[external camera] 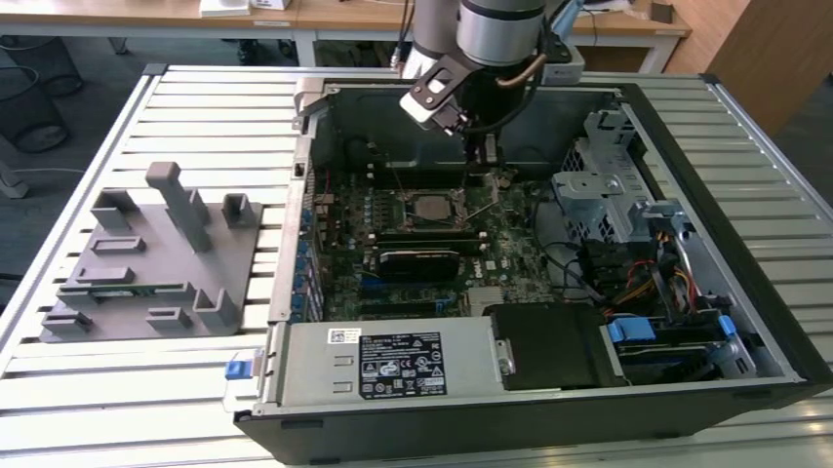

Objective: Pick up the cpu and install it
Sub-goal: 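Close the cpu cover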

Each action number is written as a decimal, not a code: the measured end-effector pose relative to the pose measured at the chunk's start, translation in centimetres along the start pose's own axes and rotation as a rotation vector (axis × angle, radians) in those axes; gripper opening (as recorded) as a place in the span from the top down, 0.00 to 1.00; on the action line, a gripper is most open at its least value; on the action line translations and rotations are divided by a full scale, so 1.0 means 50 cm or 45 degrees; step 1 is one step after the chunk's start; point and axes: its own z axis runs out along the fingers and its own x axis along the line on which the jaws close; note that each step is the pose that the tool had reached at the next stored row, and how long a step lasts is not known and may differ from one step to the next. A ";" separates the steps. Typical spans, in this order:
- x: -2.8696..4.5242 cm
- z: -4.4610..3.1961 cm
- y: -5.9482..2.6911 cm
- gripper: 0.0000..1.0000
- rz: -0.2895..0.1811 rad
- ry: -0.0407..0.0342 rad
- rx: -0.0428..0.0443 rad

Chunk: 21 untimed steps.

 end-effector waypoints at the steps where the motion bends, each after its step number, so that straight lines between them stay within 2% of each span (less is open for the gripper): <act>1: 0.000 0.001 0.003 0.89 -0.004 0.0000 0.000; 5: 0.001 0.003 0.015 0.89 -0.020 0.0007 0.000; 21: 0.027 0.014 0.073 0.89 -0.024 0.0007 0.001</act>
